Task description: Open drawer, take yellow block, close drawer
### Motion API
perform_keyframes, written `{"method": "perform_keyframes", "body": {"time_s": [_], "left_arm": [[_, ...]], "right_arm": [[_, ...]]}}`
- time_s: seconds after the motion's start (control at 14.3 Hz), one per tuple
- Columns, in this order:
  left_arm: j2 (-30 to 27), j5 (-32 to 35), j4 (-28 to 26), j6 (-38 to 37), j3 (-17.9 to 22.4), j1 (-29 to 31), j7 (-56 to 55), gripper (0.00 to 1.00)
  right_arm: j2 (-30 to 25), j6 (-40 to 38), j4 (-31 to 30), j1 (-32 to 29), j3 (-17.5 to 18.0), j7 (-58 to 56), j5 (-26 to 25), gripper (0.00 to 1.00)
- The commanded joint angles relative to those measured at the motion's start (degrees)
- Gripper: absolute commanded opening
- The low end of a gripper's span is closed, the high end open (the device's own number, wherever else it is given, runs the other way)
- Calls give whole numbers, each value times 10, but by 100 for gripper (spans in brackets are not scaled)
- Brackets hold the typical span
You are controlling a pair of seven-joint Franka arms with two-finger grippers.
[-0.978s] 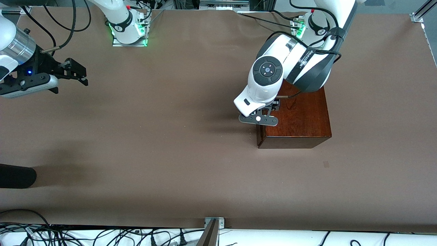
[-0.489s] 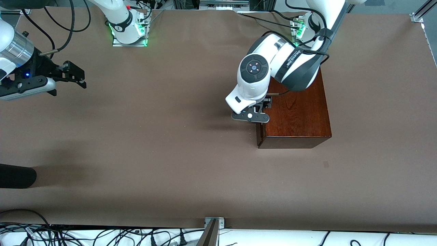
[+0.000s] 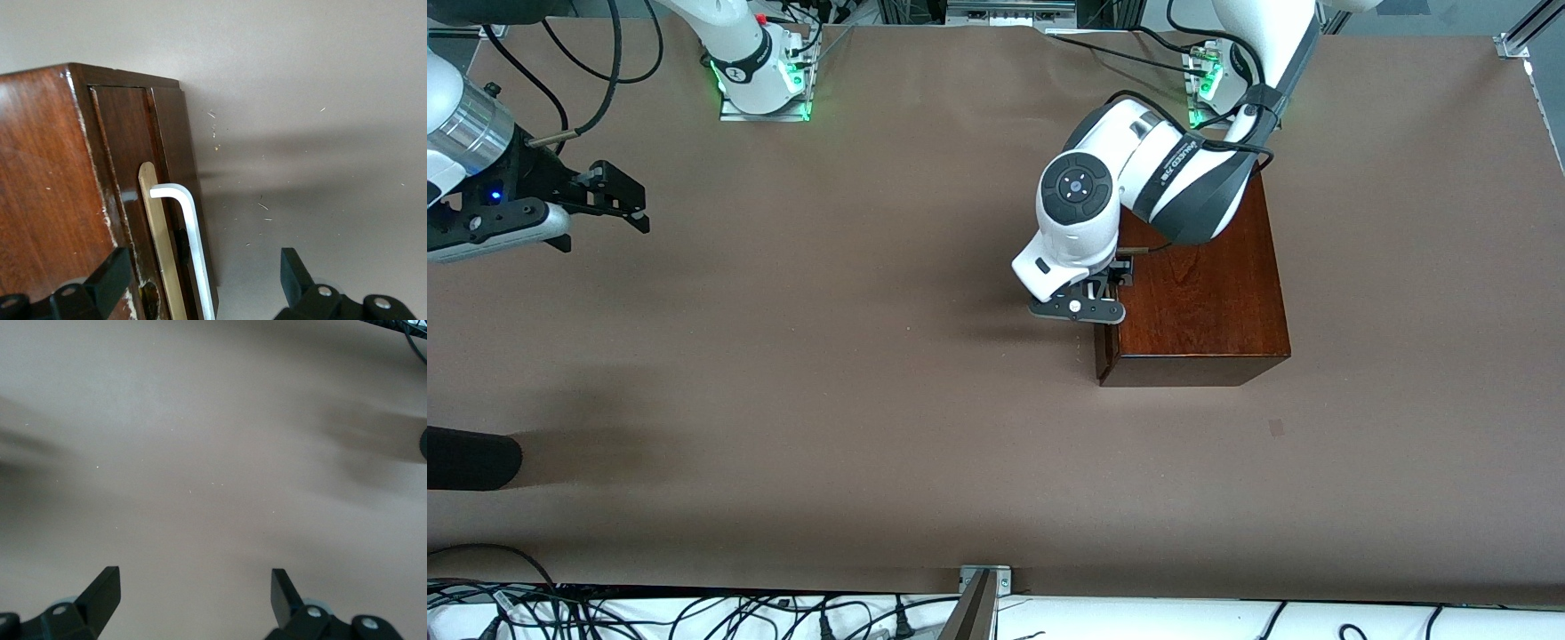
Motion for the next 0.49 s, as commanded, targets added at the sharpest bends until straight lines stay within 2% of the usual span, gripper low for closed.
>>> {"method": "perform_keyframes", "body": {"time_s": [0.0,0.42], "left_arm": [[5,14,2,0,6,-14,-7,100],[7,17,-13,0,7,-29,-12,100]], "right_arm": [[0,5,11,-6,3,7,-9,100],[0,5,17,-6,3,7,-8,100]]}}
